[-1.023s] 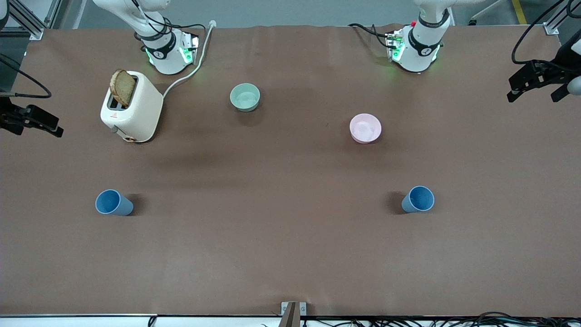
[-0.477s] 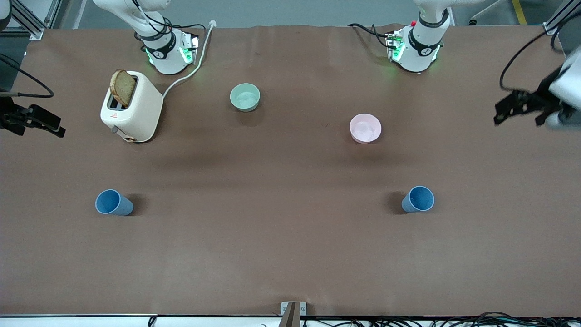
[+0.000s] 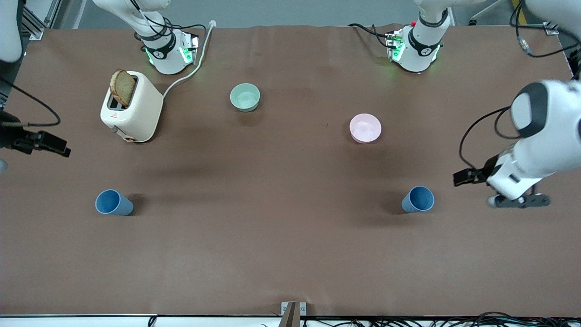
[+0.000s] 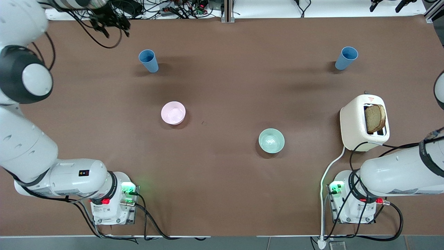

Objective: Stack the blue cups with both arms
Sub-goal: 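Reach both grippers down to the blue cups and grasp them, then place the left cup at center while the right gripper lifts its cup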

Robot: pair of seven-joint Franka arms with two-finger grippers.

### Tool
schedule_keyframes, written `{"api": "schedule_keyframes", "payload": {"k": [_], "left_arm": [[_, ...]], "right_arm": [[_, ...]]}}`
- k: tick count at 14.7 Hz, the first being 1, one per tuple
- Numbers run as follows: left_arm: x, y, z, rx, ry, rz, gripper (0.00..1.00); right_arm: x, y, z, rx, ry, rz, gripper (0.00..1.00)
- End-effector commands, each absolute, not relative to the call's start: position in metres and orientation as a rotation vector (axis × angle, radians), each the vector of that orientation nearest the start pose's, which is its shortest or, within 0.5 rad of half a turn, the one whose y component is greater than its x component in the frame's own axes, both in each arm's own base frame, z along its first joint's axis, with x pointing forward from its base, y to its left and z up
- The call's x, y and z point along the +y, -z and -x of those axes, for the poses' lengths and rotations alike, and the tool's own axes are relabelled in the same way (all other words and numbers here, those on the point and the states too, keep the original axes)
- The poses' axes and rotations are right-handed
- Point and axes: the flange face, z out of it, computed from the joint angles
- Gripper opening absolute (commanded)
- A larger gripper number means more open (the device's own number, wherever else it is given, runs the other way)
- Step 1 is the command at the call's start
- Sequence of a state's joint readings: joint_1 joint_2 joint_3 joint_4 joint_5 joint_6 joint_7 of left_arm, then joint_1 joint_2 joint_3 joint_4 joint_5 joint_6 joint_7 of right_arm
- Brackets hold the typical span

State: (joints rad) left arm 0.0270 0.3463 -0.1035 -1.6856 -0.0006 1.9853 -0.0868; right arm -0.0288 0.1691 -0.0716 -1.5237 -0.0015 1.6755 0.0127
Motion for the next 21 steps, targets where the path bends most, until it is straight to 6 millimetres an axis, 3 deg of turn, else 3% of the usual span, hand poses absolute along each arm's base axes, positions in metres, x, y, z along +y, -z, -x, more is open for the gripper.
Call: {"api": "schedule_keyframes", "payload": {"k": [1, 4, 7, 9, 12, 13, 14, 16, 18, 21], "left_arm": [[-0.079, -0.360, -0.645, -0.080, -0.097, 3.170, 1.00], [-0.087, -0.306, -0.656, -0.159, -0.065, 3.171, 0.97], [-0.082, -0.275, -0.658, -0.105, -0.085, 3.119, 0.77], [-0.075, -0.260, -0.658, -0.111, -0.102, 3.111, 0.63], [-0.082, -0.247, -0.657, -0.196, -0.127, 3.103, 0.25], [-0.087, -0.247, -0.657, -0.239, -0.124, 3.099, 0.07], [-0.089, -0.250, -0.658, -0.292, -0.113, 3.094, 0.00], [-0.112, -0.257, -0.657, -0.341, -0.095, 3.089, 0.00], [-0.153, -0.277, -0.656, -0.399, -0.056, 3.085, 0.00], [-0.267, -0.319, -0.640, -0.532, -0.017, 3.075, 0.00]], "right_arm": [[-0.085, -0.517, -0.632, 0.201, -0.031, 3.162, 1.00], [-0.119, -0.449, -0.655, 0.139, -0.065, 3.172, 1.00], [-0.130, -0.399, -0.661, 0.199, -0.147, 3.091, 1.00], [-0.133, -0.346, -0.668, 0.205, -0.224, 3.085, 1.00], [-0.151, -0.293, -0.673, 0.206, -0.219, 3.092, 1.00], [-0.155, -0.284, -0.674, 0.208, -0.208, 3.095, 0.98], [-0.154, -0.280, -0.675, 0.210, -0.208, 3.090, 0.97], [-0.154, -0.271, -0.674, 0.224, -0.223, 3.071, 0.88], [-0.157, -0.256, -0.672, 0.252, -0.244, 3.044, 0.65], [-0.157, -0.253, -0.672, 0.260, -0.249, 3.036, 0.16]]}}
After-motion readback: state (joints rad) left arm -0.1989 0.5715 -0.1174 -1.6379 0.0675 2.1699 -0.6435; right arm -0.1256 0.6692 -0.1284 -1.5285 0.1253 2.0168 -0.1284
